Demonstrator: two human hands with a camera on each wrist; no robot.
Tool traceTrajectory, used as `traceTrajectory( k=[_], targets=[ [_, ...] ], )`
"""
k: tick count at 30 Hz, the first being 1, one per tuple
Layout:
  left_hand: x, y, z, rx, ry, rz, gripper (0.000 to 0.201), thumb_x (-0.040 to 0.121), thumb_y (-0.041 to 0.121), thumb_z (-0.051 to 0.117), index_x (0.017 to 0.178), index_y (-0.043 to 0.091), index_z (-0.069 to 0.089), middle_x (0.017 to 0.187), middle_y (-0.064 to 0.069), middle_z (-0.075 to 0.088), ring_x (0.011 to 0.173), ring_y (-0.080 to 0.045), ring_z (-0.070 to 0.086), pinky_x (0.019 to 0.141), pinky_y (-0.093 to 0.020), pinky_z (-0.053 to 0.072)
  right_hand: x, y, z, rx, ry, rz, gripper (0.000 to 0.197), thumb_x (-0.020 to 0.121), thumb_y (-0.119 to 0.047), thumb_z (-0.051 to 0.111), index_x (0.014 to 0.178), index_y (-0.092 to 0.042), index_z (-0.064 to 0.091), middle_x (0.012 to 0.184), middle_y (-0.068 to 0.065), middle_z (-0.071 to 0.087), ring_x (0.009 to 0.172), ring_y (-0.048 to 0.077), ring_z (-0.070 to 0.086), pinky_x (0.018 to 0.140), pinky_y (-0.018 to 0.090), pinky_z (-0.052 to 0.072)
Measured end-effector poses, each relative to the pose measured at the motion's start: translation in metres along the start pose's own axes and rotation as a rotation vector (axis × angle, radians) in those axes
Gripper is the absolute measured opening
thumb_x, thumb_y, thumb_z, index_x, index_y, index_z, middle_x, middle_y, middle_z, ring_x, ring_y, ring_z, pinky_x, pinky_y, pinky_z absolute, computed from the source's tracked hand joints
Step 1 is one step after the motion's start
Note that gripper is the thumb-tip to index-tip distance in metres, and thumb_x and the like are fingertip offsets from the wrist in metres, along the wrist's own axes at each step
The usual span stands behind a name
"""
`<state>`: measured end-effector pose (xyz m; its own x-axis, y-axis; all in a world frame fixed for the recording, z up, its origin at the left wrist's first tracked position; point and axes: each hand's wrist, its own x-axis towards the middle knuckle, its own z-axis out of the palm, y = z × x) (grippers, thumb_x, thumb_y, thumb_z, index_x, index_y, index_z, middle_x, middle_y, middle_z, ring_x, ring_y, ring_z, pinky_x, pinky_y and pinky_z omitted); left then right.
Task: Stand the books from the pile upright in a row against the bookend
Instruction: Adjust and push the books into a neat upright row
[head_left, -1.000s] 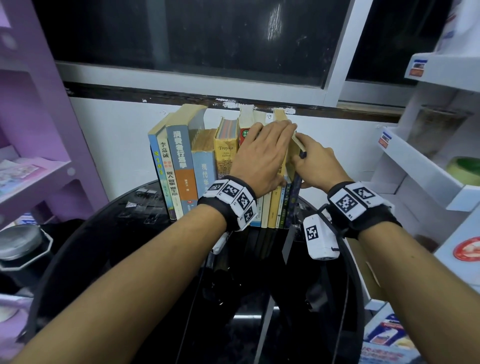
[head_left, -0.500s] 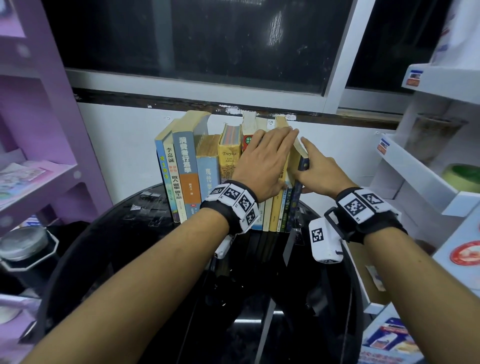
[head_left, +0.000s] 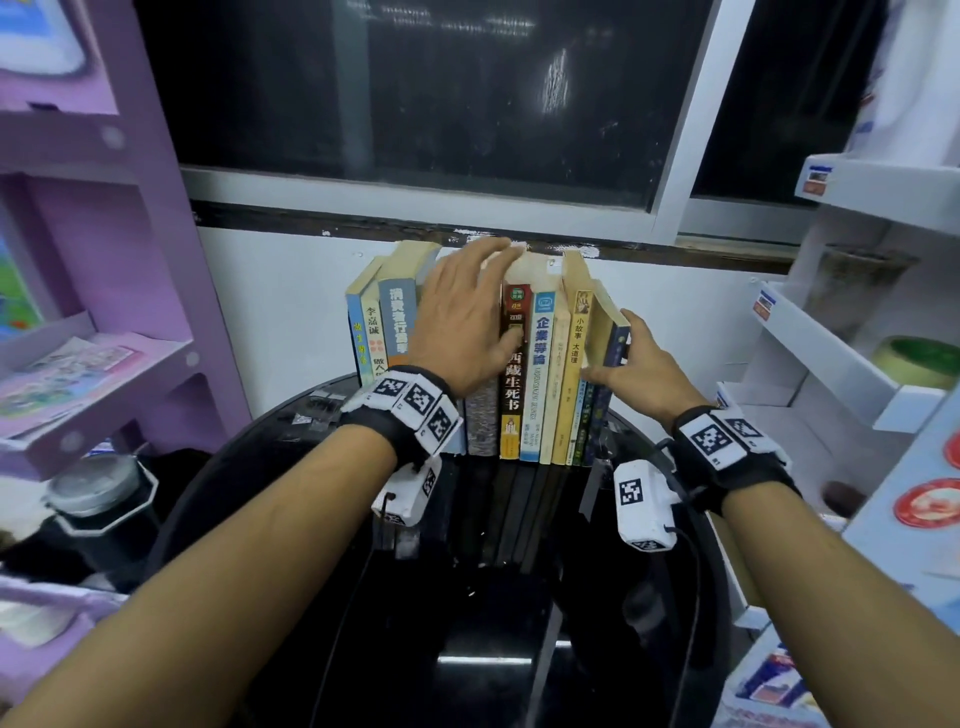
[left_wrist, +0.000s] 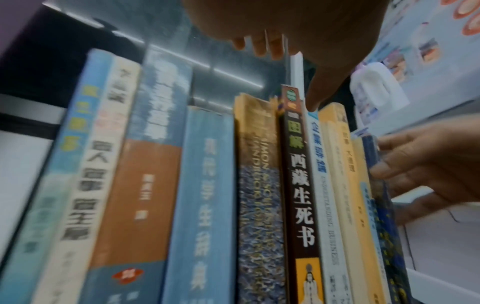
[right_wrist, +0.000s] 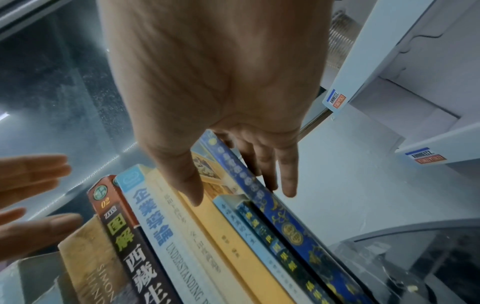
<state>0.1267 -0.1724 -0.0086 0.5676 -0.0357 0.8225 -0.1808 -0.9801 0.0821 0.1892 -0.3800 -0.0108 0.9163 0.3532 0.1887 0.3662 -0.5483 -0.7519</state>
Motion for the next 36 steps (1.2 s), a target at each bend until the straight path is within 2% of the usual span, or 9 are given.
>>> traceTrajectory(
  k=[7, 12, 14, 16, 19, 24, 28, 31, 36],
  targets=[
    [-0.029, -0.062, -0.034, -0.12, 0.177, -0.355, 0.074, 0.081, 0.037, 0.069, 0.142, 0.011, 0.036, 0.143, -0.009, 0.04, 0.132, -0.023, 0.036, 0.111, -0.035, 0.028, -0.01, 0.0, 0.012, 0.051, 0.108, 0.016, 0.071, 0.087, -0.02, 0.072, 0.145, -0.021, 0.032, 0.129, 0.006, 0.059, 0.099, 0.016, 0.052, 0.087, 0.029, 0.039],
    [-0.053, -0.097, -0.037, -0.408, 0.003, -0.735, 0.087, 0.081, 0.032, 0.074, 0.148, 0.01, 0.023, 0.151, -0.01, 0.03, 0.138, -0.024, 0.033, 0.114, -0.04, 0.029, -0.009, 0.0, 0.018, 0.069, 0.151, 0.021, 0.075, 0.084, -0.022, 0.074, 0.146, -0.021, 0.032, 0.134, 0.006, 0.058, 0.116, 0.025, 0.058, 0.093, 0.037, 0.045],
    [-0.057, -0.103, -0.037, -0.529, -0.114, -0.815, 0.08, 0.087, 0.029, 0.069, 0.149, 0.01, 0.022, 0.153, -0.009, 0.031, 0.138, -0.023, 0.034, 0.113, -0.04, 0.031, -0.009, -0.001, 0.019, 0.055, 0.154, 0.032, 0.074, 0.085, -0.021, 0.074, 0.146, -0.02, 0.032, 0.135, 0.007, 0.058, 0.118, 0.028, 0.058, 0.095, 0.041, 0.046],
    [-0.06, -0.103, -0.037, -0.602, -0.216, -0.776, 0.066, 0.092, 0.021, 0.062, 0.147, 0.011, 0.026, 0.148, -0.006, 0.04, 0.13, -0.017, 0.042, 0.108, -0.037, 0.034, -0.008, -0.002, 0.02, 0.037, 0.141, 0.043, 0.073, 0.086, -0.02, 0.073, 0.146, -0.02, 0.031, 0.135, 0.009, 0.058, 0.118, 0.03, 0.058, 0.095, 0.043, 0.047],
    [-0.059, -0.101, -0.035, -0.583, -0.301, -0.683, 0.055, 0.094, 0.019, 0.058, 0.143, 0.015, 0.032, 0.134, -0.003, 0.052, 0.111, -0.01, 0.048, 0.092, -0.027, 0.038, -0.007, -0.003, 0.02, 0.012, 0.114, 0.055, 0.074, 0.087, -0.016, 0.071, 0.147, -0.02, 0.028, 0.134, 0.01, 0.058, 0.117, 0.031, 0.059, 0.094, 0.043, 0.047],
    [-0.055, -0.102, -0.031, -0.509, -0.265, -0.676, 0.057, 0.092, 0.023, 0.061, 0.141, 0.019, 0.032, 0.122, -0.001, 0.06, 0.101, -0.015, 0.055, 0.083, -0.028, 0.041, -0.007, -0.001, 0.022, -0.014, 0.109, 0.039, 0.075, 0.087, -0.013, 0.071, 0.147, -0.021, 0.026, 0.133, 0.01, 0.059, 0.116, 0.029, 0.06, 0.093, 0.041, 0.048],
    [-0.054, -0.103, -0.028, -0.426, -0.252, -0.626, 0.054, 0.09, 0.023, 0.064, 0.136, 0.017, 0.038, 0.122, -0.004, 0.063, 0.104, -0.02, 0.06, 0.082, -0.028, 0.044, -0.005, 0.0, 0.021, -0.046, 0.109, 0.011, 0.075, 0.087, -0.013, 0.071, 0.147, -0.021, 0.026, 0.129, 0.009, 0.061, 0.113, 0.029, 0.061, 0.091, 0.042, 0.05],
    [-0.051, -0.103, -0.025, -0.349, -0.262, -0.598, 0.056, 0.089, 0.026, 0.065, 0.137, 0.017, 0.038, 0.123, -0.007, 0.064, 0.108, -0.028, 0.061, 0.083, -0.032, 0.047, -0.004, 0.002, 0.019, -0.053, 0.108, -0.002, 0.075, 0.087, -0.013, 0.071, 0.147, -0.022, 0.027, 0.127, 0.009, 0.062, 0.111, 0.028, 0.062, 0.09, 0.041, 0.05],
    [-0.045, -0.099, -0.024, -0.276, -0.285, -0.577, 0.053, 0.089, 0.029, 0.065, 0.134, 0.014, 0.041, 0.121, -0.01, 0.065, 0.106, -0.03, 0.062, 0.085, -0.038, 0.051, -0.002, 0.009, 0.013, -0.073, 0.1, -0.031, 0.076, 0.086, -0.016, 0.072, 0.146, -0.024, 0.027, 0.126, 0.008, 0.063, 0.11, 0.028, 0.063, 0.091, 0.04, 0.05]
  ],
)
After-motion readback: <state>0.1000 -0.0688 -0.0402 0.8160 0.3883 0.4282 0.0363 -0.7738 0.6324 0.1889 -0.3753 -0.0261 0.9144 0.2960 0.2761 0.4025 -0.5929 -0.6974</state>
